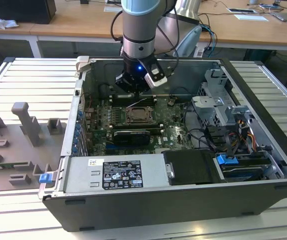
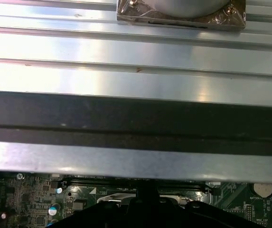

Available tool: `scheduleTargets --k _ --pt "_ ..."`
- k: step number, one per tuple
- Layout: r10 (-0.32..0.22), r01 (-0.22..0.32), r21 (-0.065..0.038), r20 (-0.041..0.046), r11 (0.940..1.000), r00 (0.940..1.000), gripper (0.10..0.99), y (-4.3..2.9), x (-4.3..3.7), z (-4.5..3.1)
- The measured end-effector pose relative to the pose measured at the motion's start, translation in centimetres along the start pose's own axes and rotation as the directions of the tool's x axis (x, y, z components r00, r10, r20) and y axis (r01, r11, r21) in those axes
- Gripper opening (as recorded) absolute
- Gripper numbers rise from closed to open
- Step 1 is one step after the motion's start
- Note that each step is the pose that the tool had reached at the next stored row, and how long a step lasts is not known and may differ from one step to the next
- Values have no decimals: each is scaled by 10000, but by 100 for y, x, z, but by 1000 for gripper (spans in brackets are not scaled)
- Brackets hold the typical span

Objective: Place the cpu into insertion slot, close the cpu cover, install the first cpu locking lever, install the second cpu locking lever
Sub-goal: 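Install the first cpu locking lever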

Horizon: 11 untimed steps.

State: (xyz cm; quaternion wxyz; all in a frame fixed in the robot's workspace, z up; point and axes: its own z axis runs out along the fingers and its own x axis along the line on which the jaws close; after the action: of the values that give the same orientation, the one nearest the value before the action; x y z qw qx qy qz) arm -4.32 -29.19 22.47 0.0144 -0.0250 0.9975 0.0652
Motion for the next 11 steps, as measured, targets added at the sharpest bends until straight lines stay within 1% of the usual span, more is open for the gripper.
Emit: scheduleTargets --k 11 --pt "1 -1 3 -1 10000 10000 106 -2 -38 1"
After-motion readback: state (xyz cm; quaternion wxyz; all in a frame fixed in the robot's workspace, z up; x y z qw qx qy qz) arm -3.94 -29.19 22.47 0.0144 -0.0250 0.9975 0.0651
